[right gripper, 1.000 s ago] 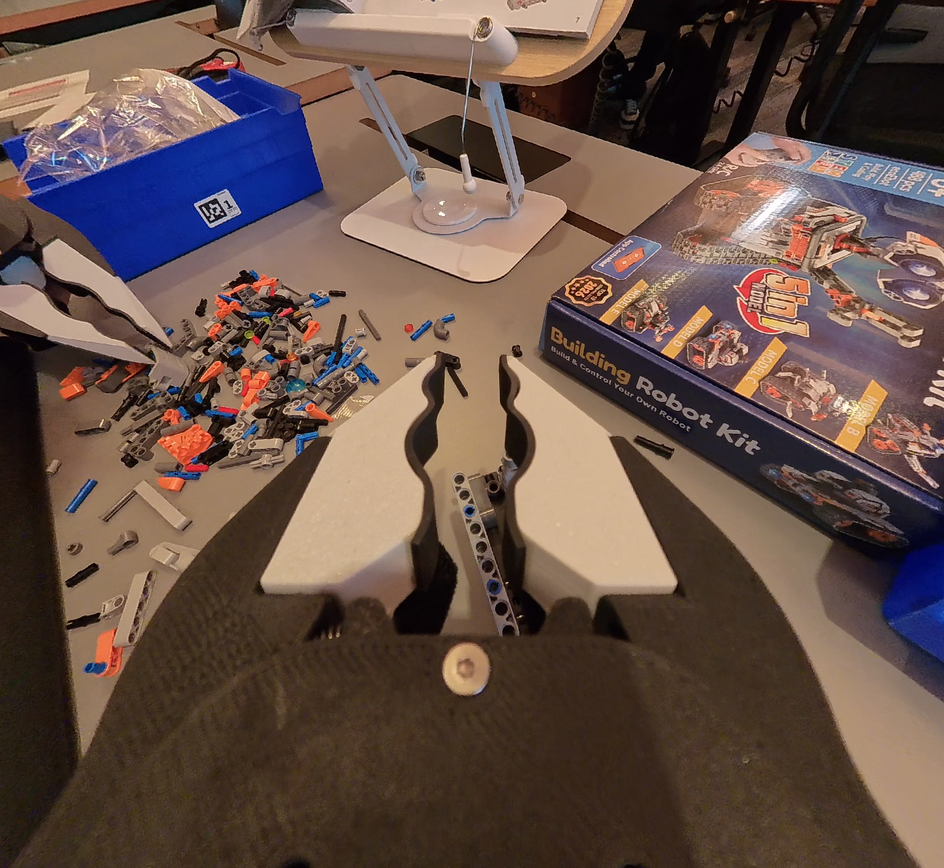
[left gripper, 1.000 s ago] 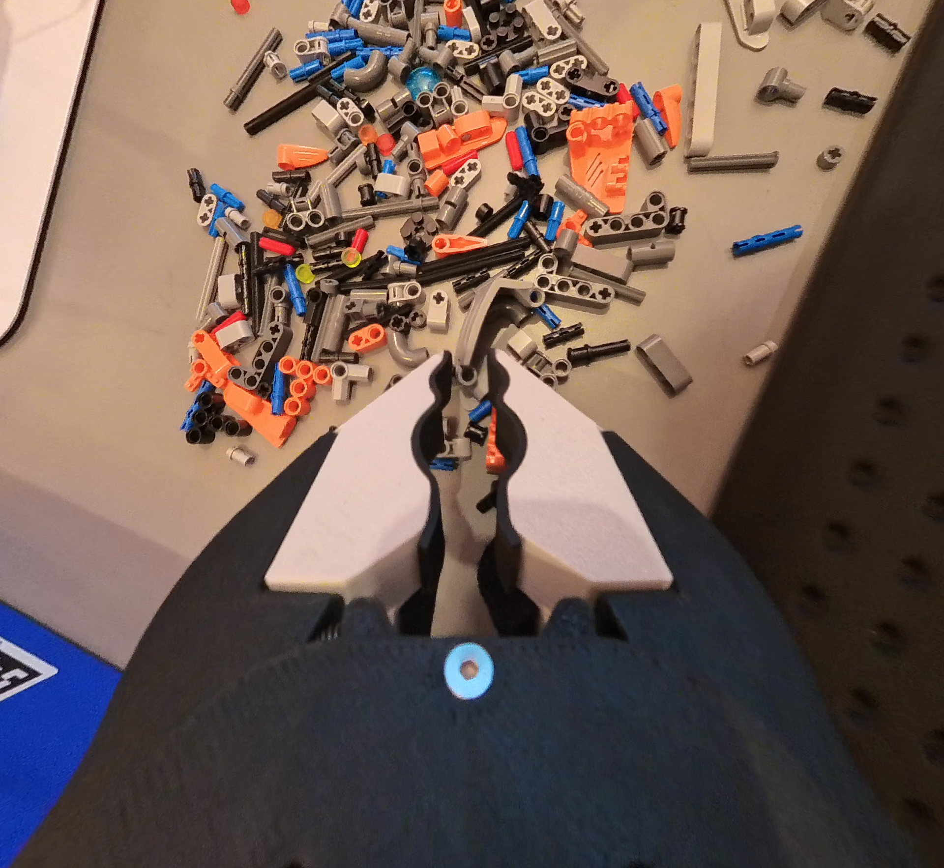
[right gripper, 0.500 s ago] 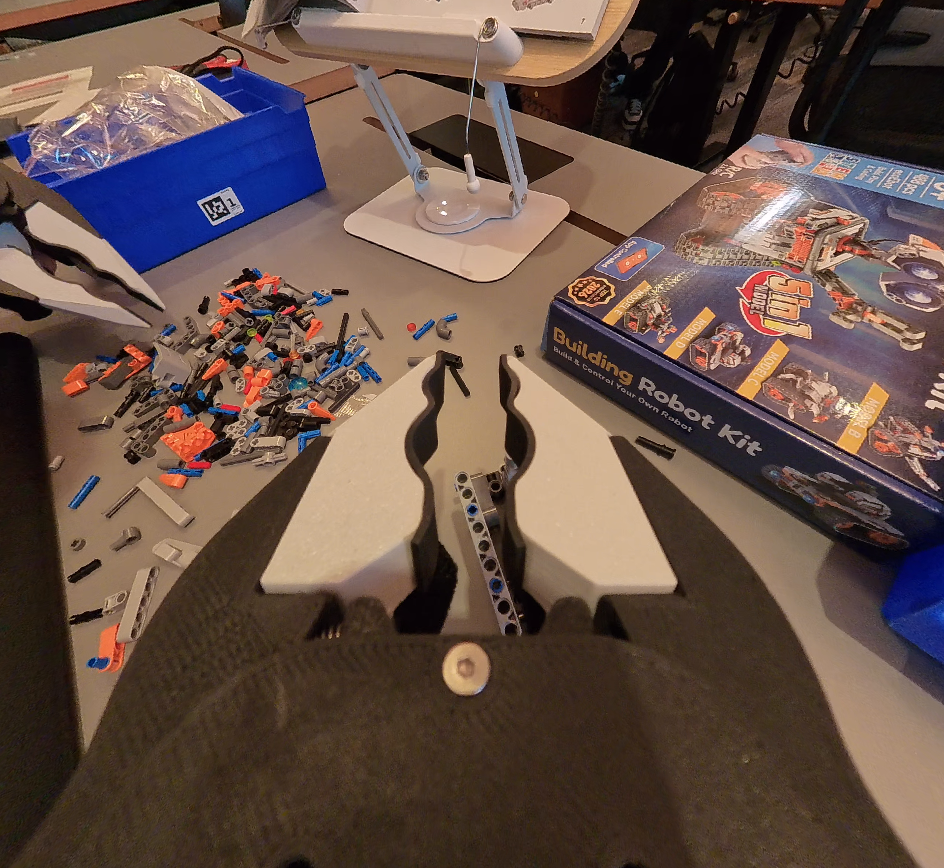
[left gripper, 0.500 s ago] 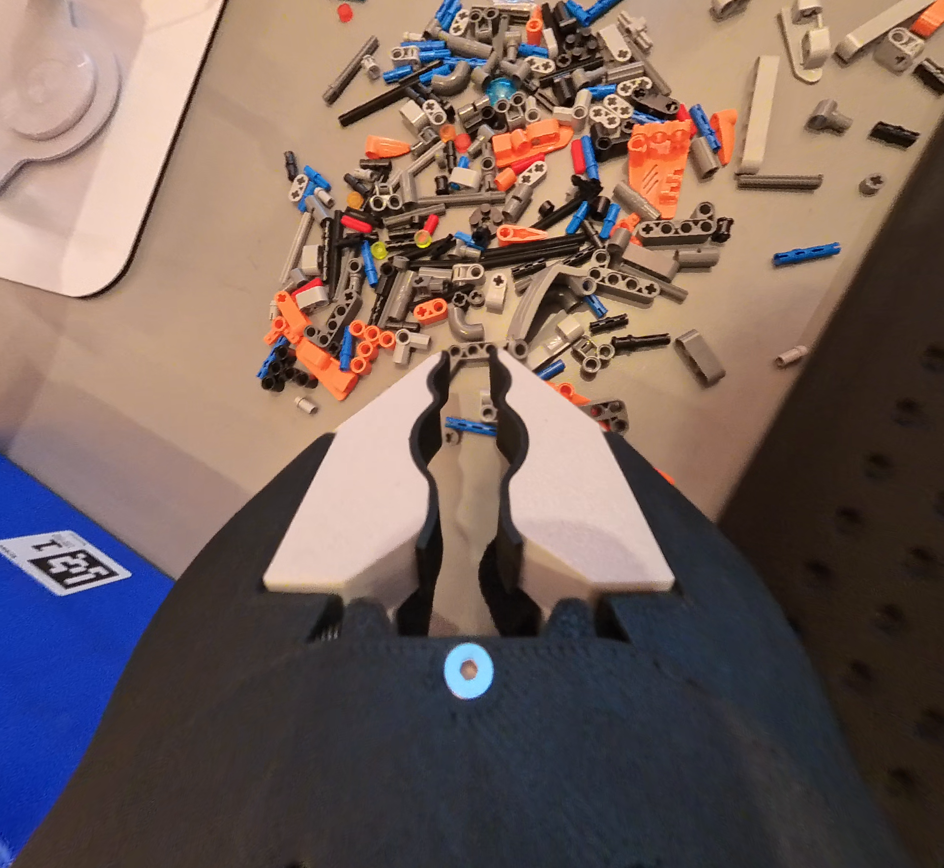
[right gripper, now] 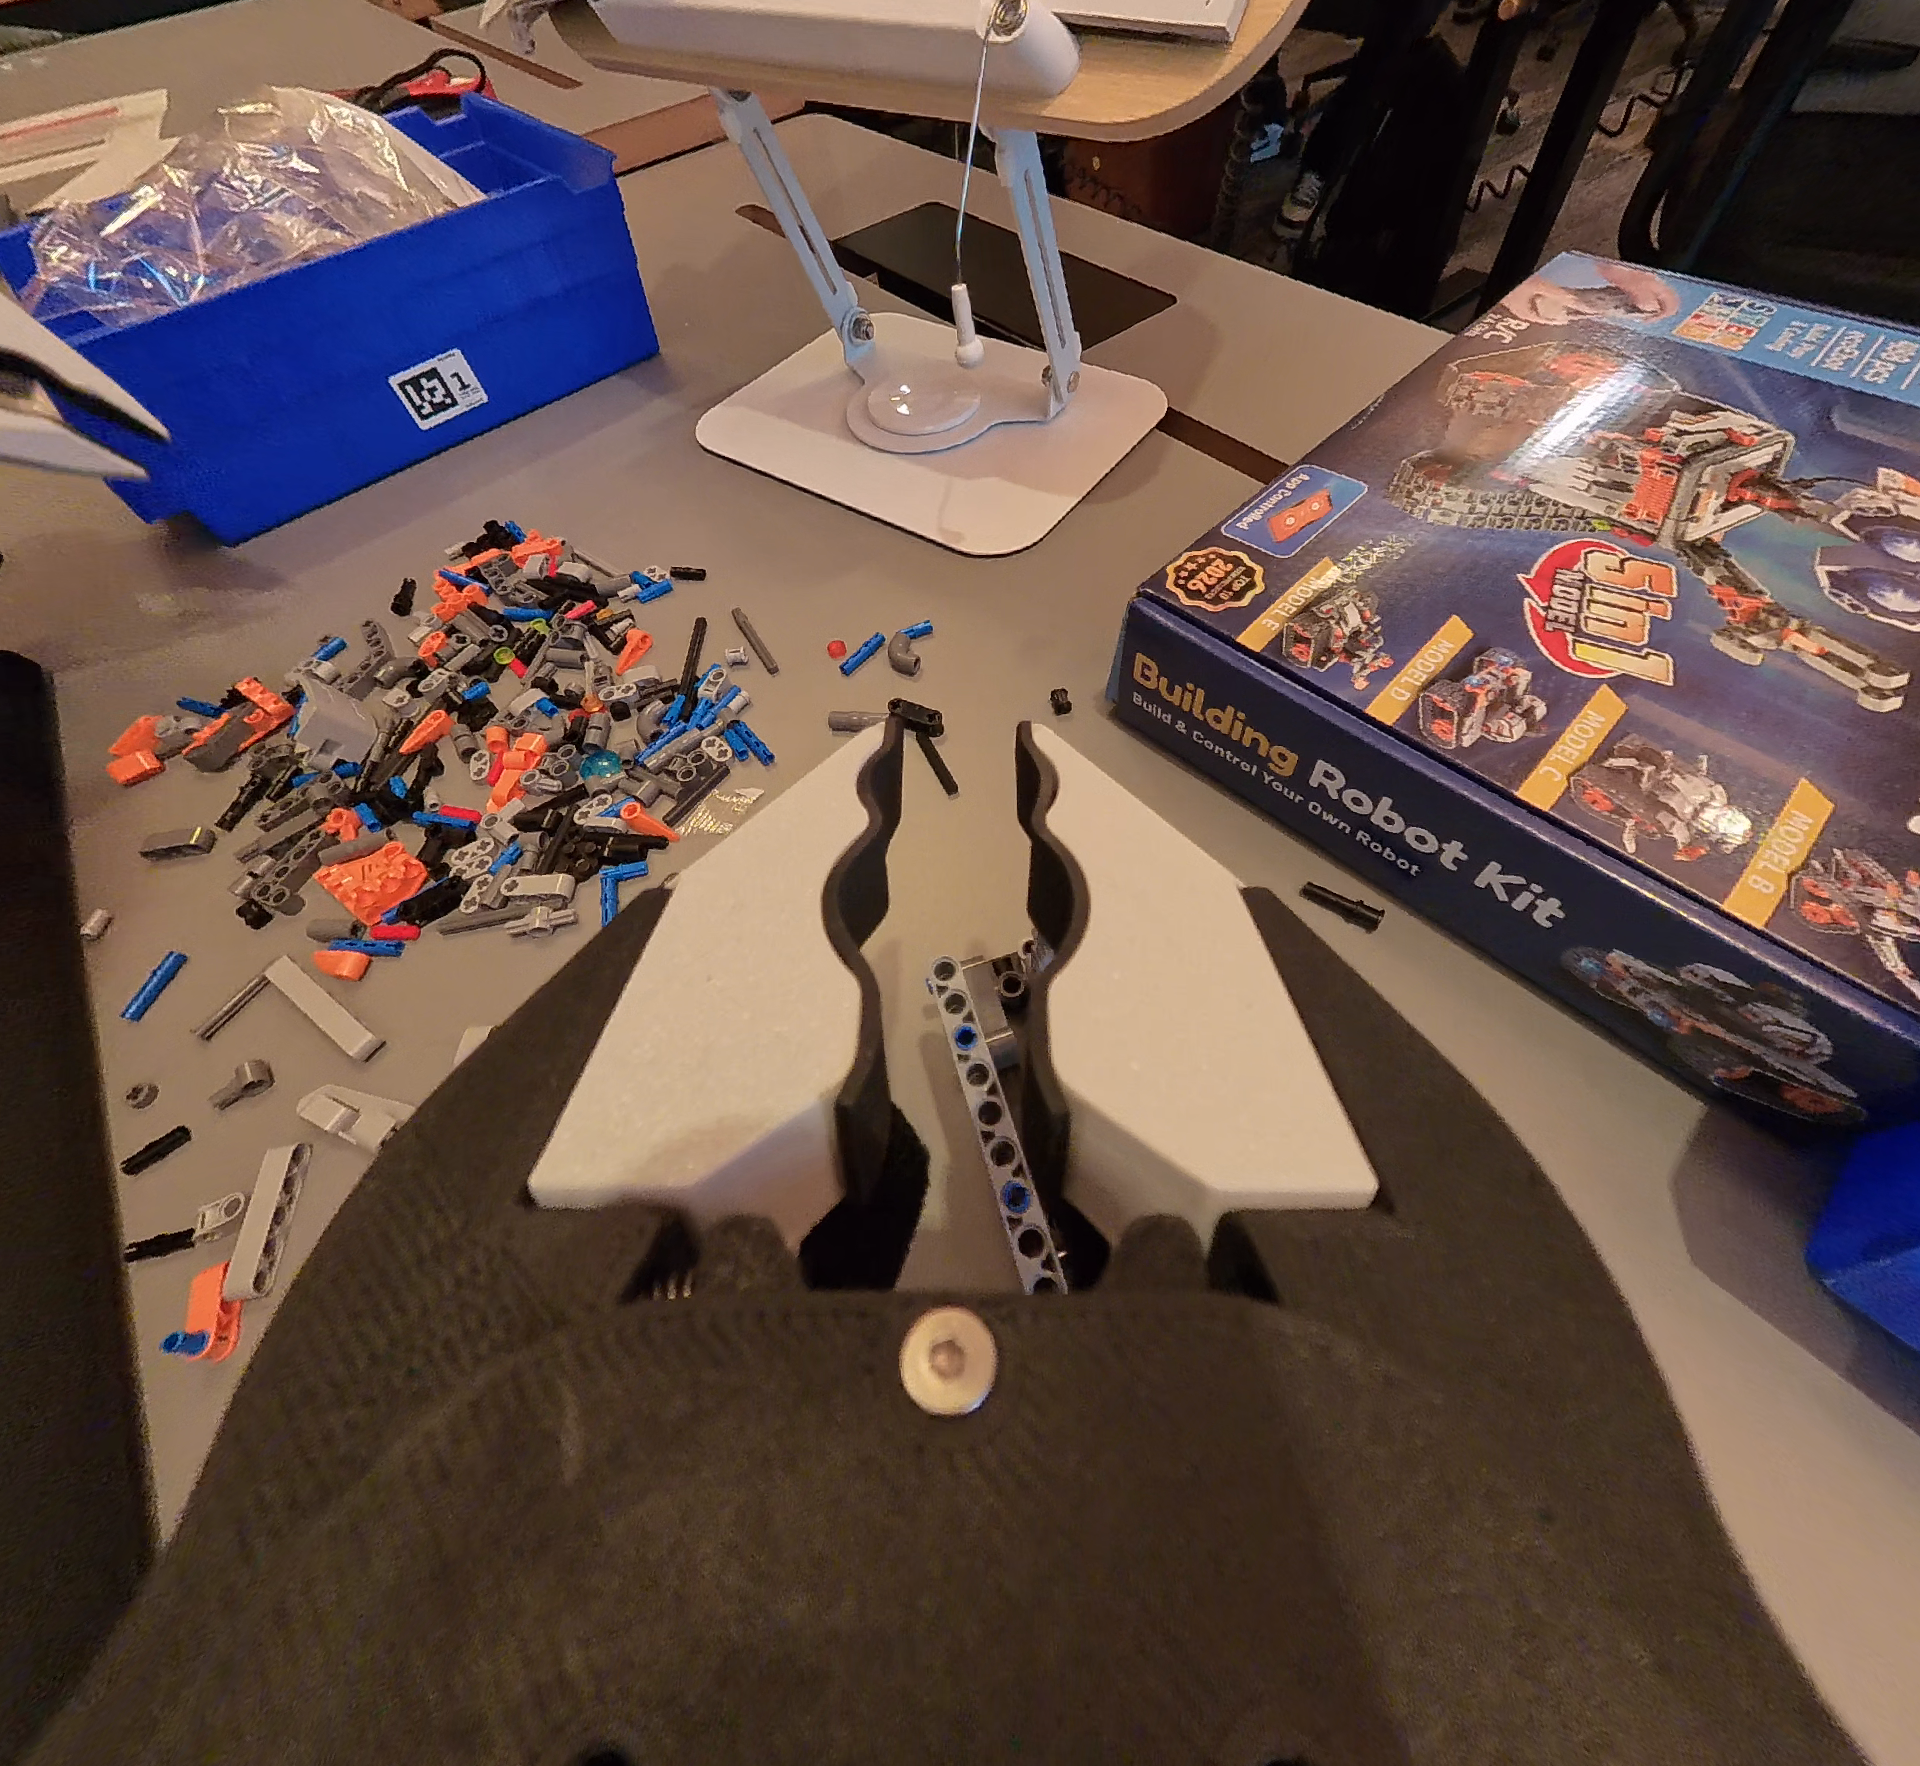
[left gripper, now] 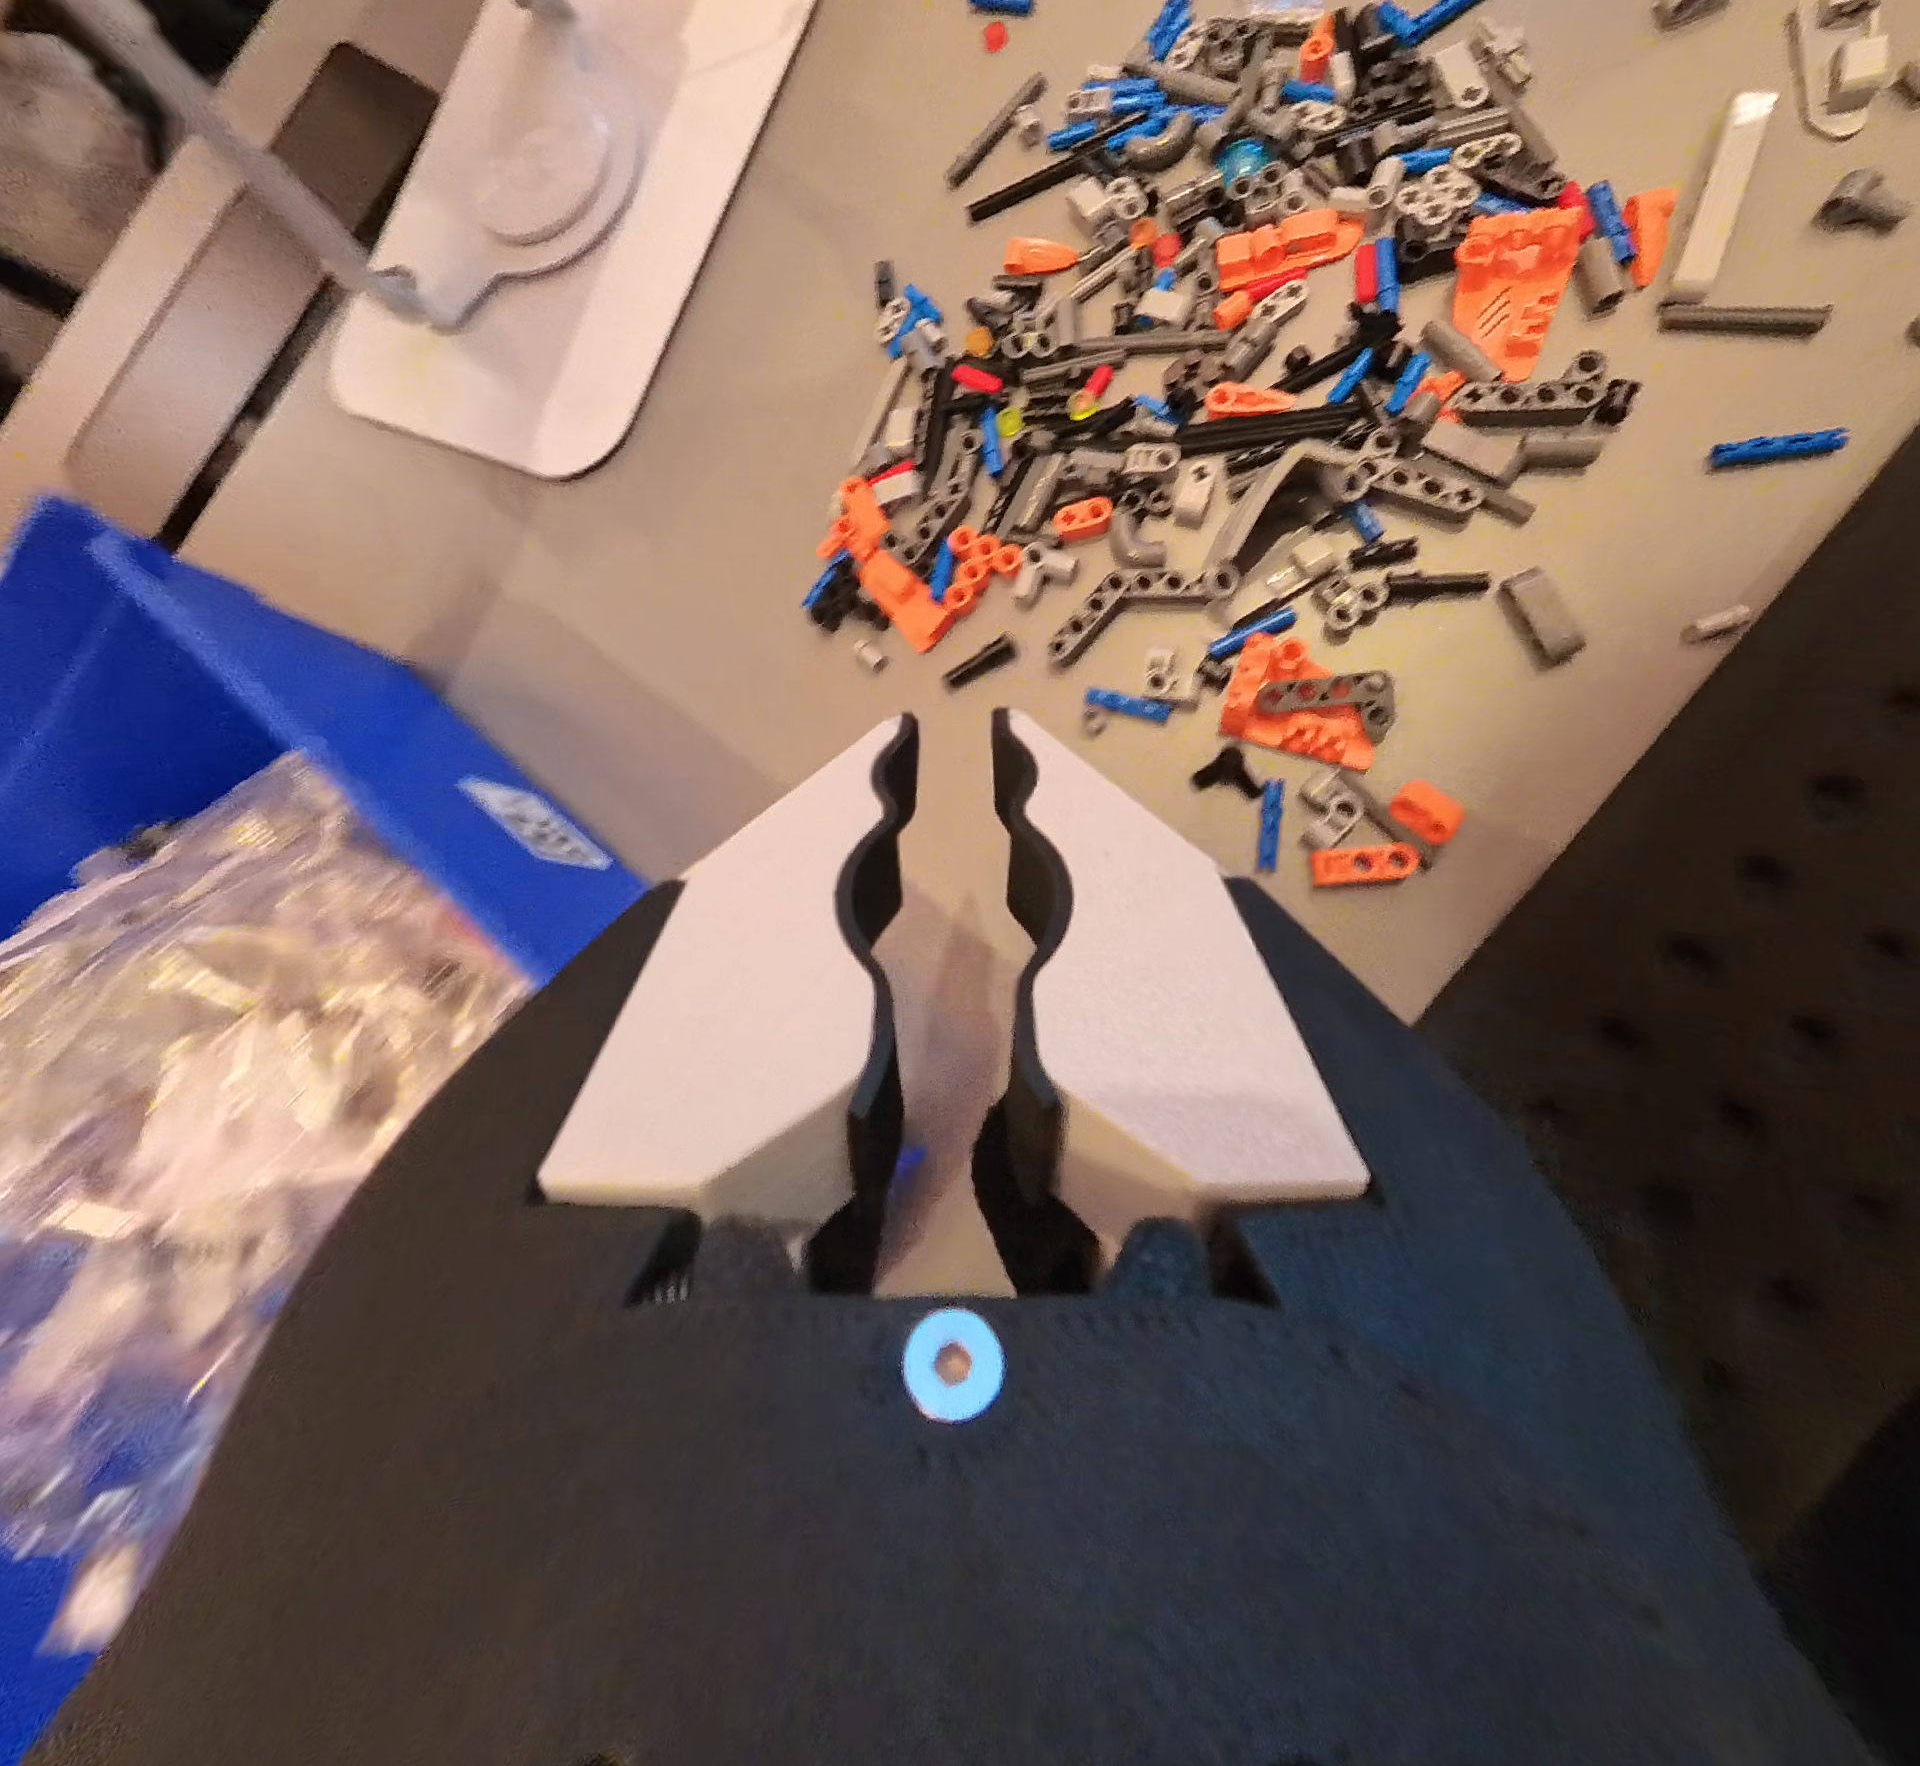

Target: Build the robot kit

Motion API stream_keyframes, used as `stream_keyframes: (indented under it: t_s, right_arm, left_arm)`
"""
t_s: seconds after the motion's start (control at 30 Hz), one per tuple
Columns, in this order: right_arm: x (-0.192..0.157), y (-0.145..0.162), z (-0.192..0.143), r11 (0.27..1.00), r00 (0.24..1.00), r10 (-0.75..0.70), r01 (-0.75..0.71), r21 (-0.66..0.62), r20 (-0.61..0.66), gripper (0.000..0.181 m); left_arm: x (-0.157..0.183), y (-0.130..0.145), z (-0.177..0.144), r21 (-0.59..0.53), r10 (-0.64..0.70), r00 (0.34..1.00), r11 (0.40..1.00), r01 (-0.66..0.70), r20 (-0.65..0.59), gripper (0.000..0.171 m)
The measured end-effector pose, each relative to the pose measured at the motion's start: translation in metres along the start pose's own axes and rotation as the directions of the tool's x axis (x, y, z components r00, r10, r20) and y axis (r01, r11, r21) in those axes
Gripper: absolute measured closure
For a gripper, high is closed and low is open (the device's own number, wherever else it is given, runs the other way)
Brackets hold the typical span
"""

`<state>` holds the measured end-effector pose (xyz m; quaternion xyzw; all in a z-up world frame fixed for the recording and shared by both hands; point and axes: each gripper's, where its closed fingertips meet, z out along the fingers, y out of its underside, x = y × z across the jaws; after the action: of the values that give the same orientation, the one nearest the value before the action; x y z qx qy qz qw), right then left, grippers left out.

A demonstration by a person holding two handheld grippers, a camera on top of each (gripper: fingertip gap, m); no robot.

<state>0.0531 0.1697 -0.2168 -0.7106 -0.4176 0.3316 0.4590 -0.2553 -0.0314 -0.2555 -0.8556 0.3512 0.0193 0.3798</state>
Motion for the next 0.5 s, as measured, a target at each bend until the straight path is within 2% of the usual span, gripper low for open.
stream_keyframes:
  t_s: [0.13, 0.27, 0.4, 0.5]
  right_arm:
    - [-0.003, 0.001, 0.003, 1.0, 1.0, -0.004, 0.004, -0.004, 0.008, 0.162]
    - [-0.003, 0.008, 0.01, 1.0, 1.0, -0.004, 0.004, -0.031, 0.007, 0.162]
    - [-0.001, 0.013, 0.013, 0.999, 1.0, -0.001, 0.001, -0.046, 0.002, 0.162]
    - [-0.001, 0.015, 0.016, 0.999, 1.0, -0.002, 0.002, -0.052, -0.001, 0.162]
  left_arm:
    - [-0.03, 0.022, -0.037, -0.037, -0.027, 0.994, 0.999, 0.031, 0.103, 0.156]
    - [-0.042, 0.052, -0.056, -0.032, -0.147, 0.978, 0.988, 0.153, 0.15, 0.147]
    - [-0.037, 0.068, -0.052, -0.006, -0.234, 0.962, 0.971, 0.237, 0.143, 0.138]
    - [-0.034, 0.069, -0.031, 0.012, -0.323, 0.939, 0.946, 0.324, 0.113, 0.133]
